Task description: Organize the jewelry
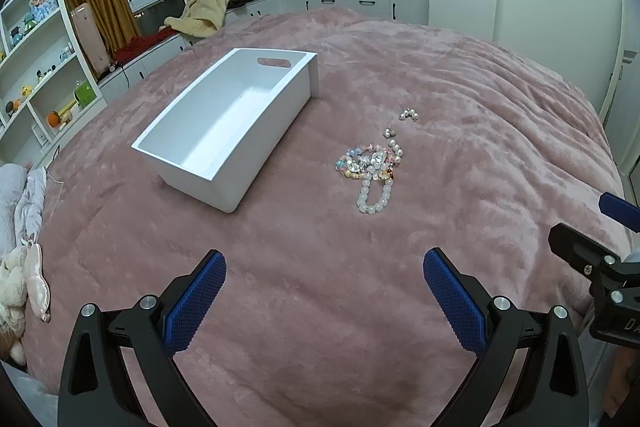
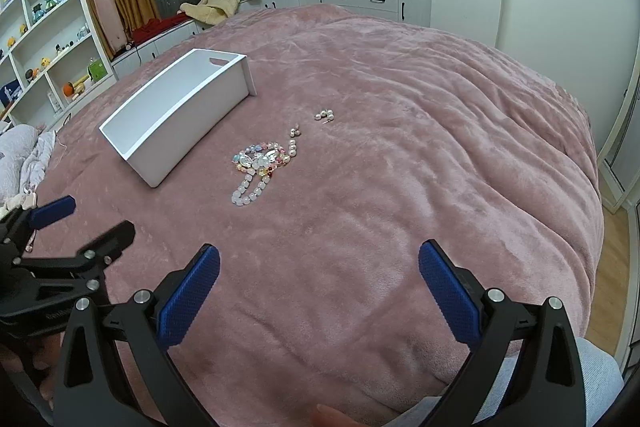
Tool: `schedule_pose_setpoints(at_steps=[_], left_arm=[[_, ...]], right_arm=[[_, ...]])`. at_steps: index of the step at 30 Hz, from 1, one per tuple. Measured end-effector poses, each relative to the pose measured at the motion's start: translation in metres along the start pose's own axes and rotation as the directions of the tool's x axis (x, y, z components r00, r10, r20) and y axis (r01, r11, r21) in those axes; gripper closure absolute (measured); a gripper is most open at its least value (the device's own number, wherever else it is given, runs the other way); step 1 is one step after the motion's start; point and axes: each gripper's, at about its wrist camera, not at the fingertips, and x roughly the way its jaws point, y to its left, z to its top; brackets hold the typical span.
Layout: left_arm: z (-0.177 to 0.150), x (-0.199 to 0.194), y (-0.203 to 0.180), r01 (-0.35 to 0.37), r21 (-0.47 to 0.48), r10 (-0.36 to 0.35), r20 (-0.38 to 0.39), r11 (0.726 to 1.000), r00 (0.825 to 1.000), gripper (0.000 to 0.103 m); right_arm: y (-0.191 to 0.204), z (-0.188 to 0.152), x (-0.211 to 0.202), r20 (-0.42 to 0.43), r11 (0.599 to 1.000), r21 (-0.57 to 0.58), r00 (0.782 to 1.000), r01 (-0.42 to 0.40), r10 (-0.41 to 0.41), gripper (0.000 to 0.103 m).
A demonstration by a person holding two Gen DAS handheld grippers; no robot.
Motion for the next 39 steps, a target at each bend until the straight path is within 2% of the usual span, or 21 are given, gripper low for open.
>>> schedule_pose_setpoints(at_steps=[5, 10, 16, 21, 28, 33, 36, 39], left_arm=[[0.0, 0.006, -0.004, 0.0, 0.008, 0.0, 0.003, 1.0, 1.0, 0.003], [0.0, 0.027, -0.01, 0.064, 0.006, -0.064, 0.016, 0.998, 0.998, 0.003], [0.004, 0.065, -0.024, 0.142, 0.009, -0.142, 0.015, 0.99, 0.99, 0.003], [0.008, 0.107, -0.032, 0.171, -0.008, -0.171, -0.009, 0.985, 0.985, 0.003], [0.013, 0.14, -0.036, 0.233, -0.027, -0.233, 0.003, 0.972, 0.972, 0.003], [0.02, 0.149, -0.041, 0.25, -0.014, -0.25, 0.014, 0.968, 0.968, 0.003], [0.024, 0.158, -0.045, 0.254, -0.008, -0.254, 0.008, 0.967, 0.967, 0.003], [0.028, 0.169, -0.048, 0.261, -0.007, -0.261, -0.001, 0.965, 0.965, 0.003]], right_arm=[[-0.003, 0.004, -0.001, 0.009, 0.999, 0.021, 0.999, -0.035, 0.035, 0.005], [0.0, 0.016, 0.008, 0.004, 1.0, 0.005, 1.0, -0.027, 0.027, 0.005], [0.0, 0.045, 0.032, 0.012, 0.996, -0.07, 0.998, 0.058, -0.057, 0.005], [0.0, 0.069, 0.061, -0.008, 0.99, -0.121, 0.997, 0.071, -0.072, 0.005], [0.001, 0.101, 0.085, 0.02, 0.99, -0.141, 1.0, 0.004, -0.001, 0.005], [0.012, 0.114, 0.11, 0.074, 0.966, -0.257, 0.996, -0.025, 0.045, 0.005], [0.019, 0.125, 0.13, 0.065, 0.942, -0.332, 0.995, -0.05, 0.076, 0.005], [0.015, 0.136, 0.158, 0.023, 0.936, -0.349, 0.997, -0.057, 0.069, 0.005]])
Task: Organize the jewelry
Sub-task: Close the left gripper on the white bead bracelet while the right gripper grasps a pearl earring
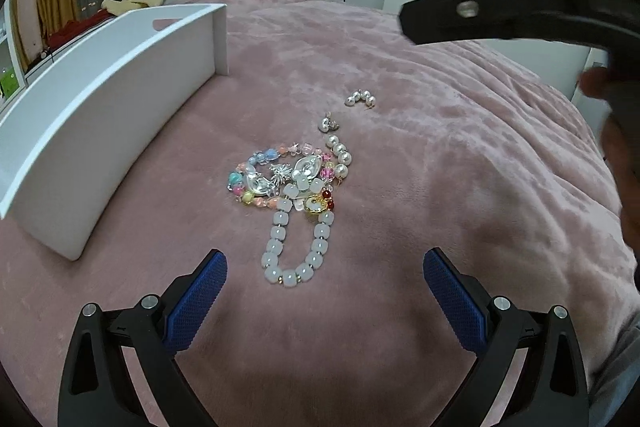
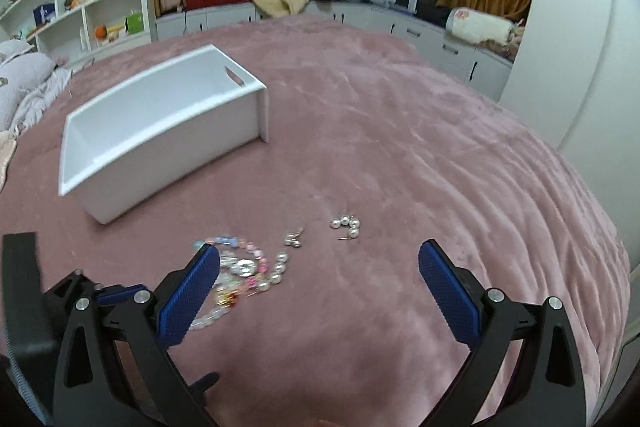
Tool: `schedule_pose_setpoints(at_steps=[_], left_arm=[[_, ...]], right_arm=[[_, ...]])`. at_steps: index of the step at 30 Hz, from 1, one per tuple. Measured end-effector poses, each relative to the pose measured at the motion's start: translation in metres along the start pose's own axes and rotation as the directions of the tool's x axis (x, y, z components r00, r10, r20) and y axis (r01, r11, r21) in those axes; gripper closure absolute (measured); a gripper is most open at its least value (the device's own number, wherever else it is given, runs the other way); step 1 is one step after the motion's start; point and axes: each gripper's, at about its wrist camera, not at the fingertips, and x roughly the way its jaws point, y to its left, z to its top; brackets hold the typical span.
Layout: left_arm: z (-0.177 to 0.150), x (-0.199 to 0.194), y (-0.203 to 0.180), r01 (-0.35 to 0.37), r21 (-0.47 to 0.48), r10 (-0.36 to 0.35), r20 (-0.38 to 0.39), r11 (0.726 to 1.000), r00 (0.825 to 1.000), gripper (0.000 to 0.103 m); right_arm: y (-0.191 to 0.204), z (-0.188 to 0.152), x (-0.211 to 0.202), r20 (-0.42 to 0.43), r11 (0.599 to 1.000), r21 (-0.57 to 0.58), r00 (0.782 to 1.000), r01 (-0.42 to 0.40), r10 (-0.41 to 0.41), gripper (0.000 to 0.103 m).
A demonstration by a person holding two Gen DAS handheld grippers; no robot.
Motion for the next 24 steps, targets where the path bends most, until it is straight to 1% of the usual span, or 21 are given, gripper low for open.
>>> schedule_pose_setpoints(at_steps=[3, 4, 5, 7, 9, 13, 14, 16, 17, 20, 22, 23, 24], left_arm=[[0.002, 0.008, 0.002, 0.028, -0.007, -0.028, -0.005, 1.0, 1.0, 0.003], [0.001, 0.01, 0.003, 0.035, -0.009, -0.035, -0.005, 0.999, 0.999, 0.003], [0.002, 0.011, 0.003, 0.038, -0.01, -0.039, -0.006, 0.999, 0.999, 0.003], [0.003, 0.013, 0.004, 0.052, -0.011, -0.052, -0.003, 0.999, 0.999, 0.003], [0.003, 0.013, 0.006, 0.059, -0.012, -0.059, 0.003, 0.998, 0.998, 0.003], [0.003, 0.017, 0.006, 0.058, -0.012, -0.057, 0.017, 0.998, 0.998, 0.005], [0.003, 0.018, 0.006, 0.055, -0.007, -0.055, 0.016, 0.998, 0.998, 0.008], [0.001, 0.022, 0.005, 0.05, 0.006, -0.05, 0.0, 0.999, 0.999, 0.017], [0.0, 0.026, 0.004, 0.044, 0.009, -0.044, -0.012, 0.999, 0.999, 0.025], [-0.003, 0.034, 0.004, 0.023, 0.007, -0.023, -0.032, 1.0, 0.999, 0.026], [-0.003, 0.038, 0.004, 0.021, -0.001, -0.021, -0.044, 1.0, 0.999, 0.026], [-0.003, 0.038, 0.005, 0.018, -0.003, -0.018, -0.046, 1.0, 0.999, 0.027], [-0.002, 0.04, 0.004, 0.013, -0.001, -0.013, -0.048, 1.0, 0.999, 0.028]], right_arm=[[-0.018, 0.003, 0.033, -0.105, 0.999, 0.029, 0.994, -0.032, 0.035, 0.005], [-0.026, 0.002, 0.045, -0.138, 0.999, 0.043, 0.99, -0.023, 0.029, 0.005], [-0.03, 0.0, 0.049, -0.146, 0.998, 0.051, 0.989, -0.025, 0.032, 0.005], [-0.036, -0.001, 0.058, -0.148, 0.998, 0.057, 0.988, -0.031, 0.039, 0.005], [-0.037, 0.0, 0.065, -0.145, 0.999, 0.041, 0.989, -0.021, 0.027, 0.005], [-0.037, 0.008, 0.079, -0.134, 1.0, 0.012, 0.991, -0.021, 0.022, 0.005], [-0.039, 0.013, 0.084, -0.125, 1.0, 0.019, 0.992, -0.025, 0.027, 0.005], [-0.045, 0.018, 0.09, -0.11, 0.997, 0.048, 0.992, -0.056, 0.061, 0.005], [-0.048, 0.02, 0.095, -0.099, 0.996, 0.066, 0.992, -0.067, 0.074, 0.005], [-0.05, 0.02, 0.114, -0.104, 0.993, 0.08, 0.99, -0.092, 0.1, 0.005], [-0.049, 0.016, 0.127, -0.124, 0.99, 0.086, 0.984, -0.115, 0.125, 0.013], [-0.049, 0.014, 0.133, -0.134, 0.988, 0.09, 0.982, -0.122, 0.133, 0.014], [-0.049, 0.011, 0.14, -0.145, 0.986, 0.097, 0.978, -0.139, 0.152, 0.02]])
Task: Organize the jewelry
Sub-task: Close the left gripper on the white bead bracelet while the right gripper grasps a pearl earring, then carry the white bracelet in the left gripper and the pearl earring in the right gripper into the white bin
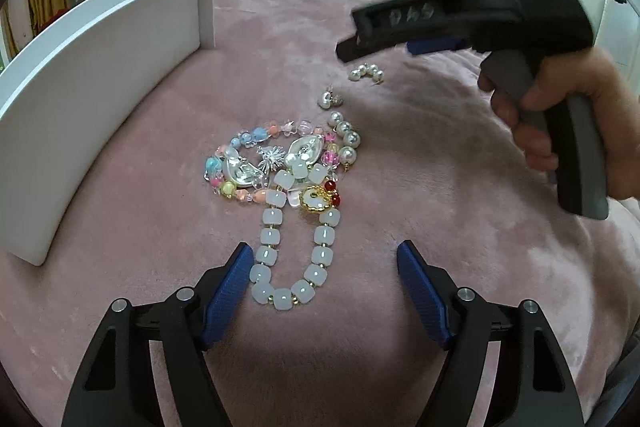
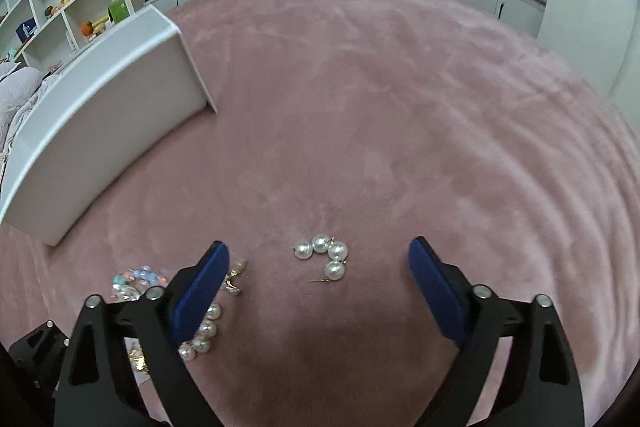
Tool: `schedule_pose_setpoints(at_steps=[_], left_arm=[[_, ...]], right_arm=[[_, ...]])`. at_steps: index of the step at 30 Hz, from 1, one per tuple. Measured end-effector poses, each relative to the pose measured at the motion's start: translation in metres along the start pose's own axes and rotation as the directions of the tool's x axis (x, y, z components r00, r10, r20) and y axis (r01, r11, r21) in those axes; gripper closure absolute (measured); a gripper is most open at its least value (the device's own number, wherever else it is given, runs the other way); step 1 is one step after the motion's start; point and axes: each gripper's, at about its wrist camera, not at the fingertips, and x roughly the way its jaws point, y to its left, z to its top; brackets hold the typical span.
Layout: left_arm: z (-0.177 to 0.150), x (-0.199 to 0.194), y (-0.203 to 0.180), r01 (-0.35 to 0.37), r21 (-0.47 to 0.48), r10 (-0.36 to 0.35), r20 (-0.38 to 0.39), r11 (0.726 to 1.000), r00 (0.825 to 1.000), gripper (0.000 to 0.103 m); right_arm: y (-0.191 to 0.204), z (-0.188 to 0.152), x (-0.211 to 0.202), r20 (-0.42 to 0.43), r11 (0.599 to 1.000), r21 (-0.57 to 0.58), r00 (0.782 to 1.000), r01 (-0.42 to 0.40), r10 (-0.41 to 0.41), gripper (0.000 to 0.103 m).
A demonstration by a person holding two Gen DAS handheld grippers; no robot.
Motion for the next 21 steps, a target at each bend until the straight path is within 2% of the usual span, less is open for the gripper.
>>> schedule_pose_setpoints(at_steps=[1, 4, 6, 8, 10, 13, 16, 21], left_arm=[[0.0, 0.001, 0.0, -0.005, 0.002, 0.005, 0.0, 1.0, 1.0, 0.03], [0.002, 0.001, -0.002, -0.01, 0.012, 0.01, 0.001, 1.0, 1.0, 0.04], [0.002, 0.001, -0.005, -0.006, 0.022, 0.006, -0.002, 1.0, 1.0, 0.05], [0.003, 0.001, -0.009, -0.007, 0.032, 0.007, -0.004, 0.999, 1.0, 0.058], [0.003, -0.001, -0.012, -0.007, 0.042, 0.007, -0.005, 0.999, 1.0, 0.067], [0.003, -0.002, -0.014, -0.012, 0.046, 0.012, -0.006, 0.999, 1.0, 0.074], [0.003, -0.004, -0.012, -0.016, 0.042, 0.017, -0.009, 0.999, 1.0, 0.086], [0.0, -0.014, -0.007, -0.021, 0.042, 0.021, -0.009, 0.999, 1.0, 0.088]], right_arm=[[0.0, -0.001, 0.004, -0.01, 1.0, 0.0, 1.0, -0.014, 0.014, 0.029], [0.001, -0.004, 0.021, -0.039, 0.999, -0.041, 0.999, 0.018, -0.02, 0.039], [-0.001, -0.004, 0.024, -0.032, 0.999, -0.037, 0.999, -0.002, 0.001, 0.041], [-0.005, -0.002, 0.025, -0.039, 0.999, -0.032, 0.999, -0.005, 0.004, 0.052], [-0.011, -0.002, 0.024, -0.041, 0.999, -0.033, 0.999, 0.004, -0.005, 0.074], [-0.017, -0.002, 0.022, -0.036, 1.0, -0.02, 0.999, -0.01, 0.01, 0.077], [-0.016, -0.002, 0.02, -0.034, 0.999, -0.043, 0.999, 0.004, -0.005, 0.078], [-0.015, 0.0, 0.007, -0.008, 0.999, -0.044, 1.0, 0.008, -0.009, 0.078]])
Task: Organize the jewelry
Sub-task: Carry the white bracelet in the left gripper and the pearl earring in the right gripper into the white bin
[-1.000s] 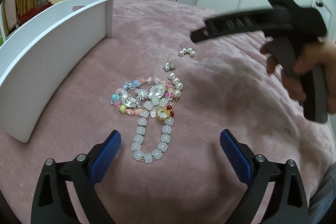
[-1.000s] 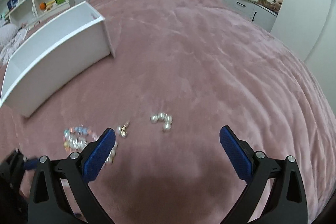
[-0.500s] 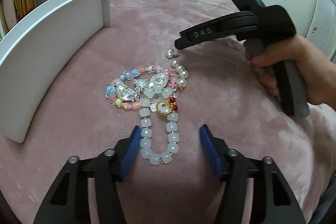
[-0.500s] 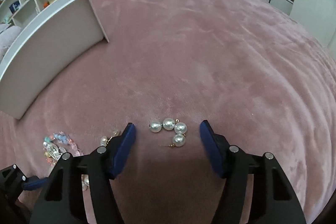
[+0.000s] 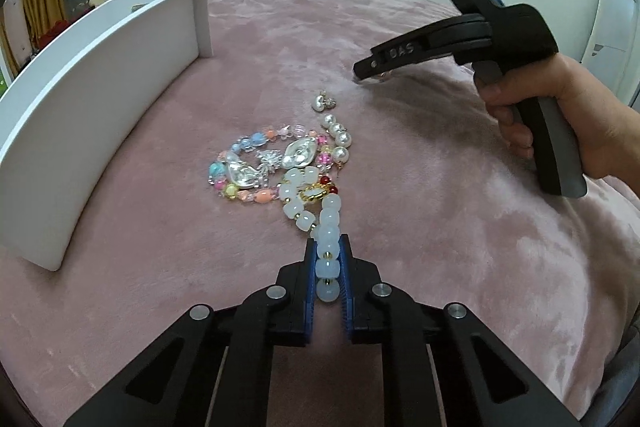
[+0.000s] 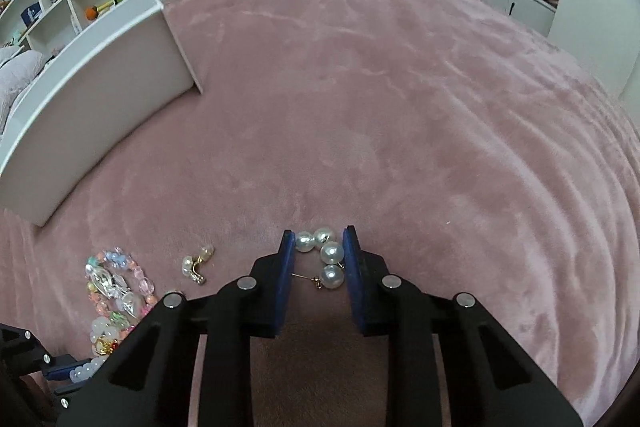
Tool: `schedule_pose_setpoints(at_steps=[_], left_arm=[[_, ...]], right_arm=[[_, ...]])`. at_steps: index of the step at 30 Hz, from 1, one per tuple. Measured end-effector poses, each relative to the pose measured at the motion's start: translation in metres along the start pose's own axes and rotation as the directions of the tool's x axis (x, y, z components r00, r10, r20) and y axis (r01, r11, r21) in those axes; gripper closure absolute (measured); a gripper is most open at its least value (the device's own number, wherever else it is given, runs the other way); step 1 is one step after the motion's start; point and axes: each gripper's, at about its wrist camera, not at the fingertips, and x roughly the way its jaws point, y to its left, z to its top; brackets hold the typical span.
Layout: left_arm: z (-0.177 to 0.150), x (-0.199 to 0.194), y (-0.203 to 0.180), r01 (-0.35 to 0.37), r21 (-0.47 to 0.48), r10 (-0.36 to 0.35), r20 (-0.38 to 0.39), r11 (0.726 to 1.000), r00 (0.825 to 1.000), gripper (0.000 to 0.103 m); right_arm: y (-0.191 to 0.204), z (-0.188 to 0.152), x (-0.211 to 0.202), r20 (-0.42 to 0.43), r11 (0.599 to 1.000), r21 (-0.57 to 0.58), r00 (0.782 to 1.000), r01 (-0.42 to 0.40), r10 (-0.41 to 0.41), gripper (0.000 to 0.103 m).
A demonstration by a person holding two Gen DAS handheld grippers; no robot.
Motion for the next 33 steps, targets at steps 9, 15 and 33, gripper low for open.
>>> schedule_pose_setpoints(at_steps=[9, 15, 33], left_arm=[[0.003, -0.016, 0.005, -0.009, 0.008, 0.008, 0.018, 1.0, 1.0, 0.088], [0.006, -0.03, 0.004, -0.003, 0.016, 0.003, 0.037, 1.0, 0.999, 0.088], [0.037, -0.094, 0.023, -0.034, 0.038, 0.03, 0.12, 0.999, 0.992, 0.088]], right_arm=[[-0.005, 0.005, -0.023, 0.05, 1.0, 0.022, 0.999, 0.002, -0.003, 0.078], [-0.002, 0.006, -0.039, 0.072, 1.0, 0.02, 0.997, 0.014, -0.016, 0.078], [0.033, 0.02, -0.095, 0.04, 0.999, 0.032, 0.998, 0.039, -0.041, 0.078]])
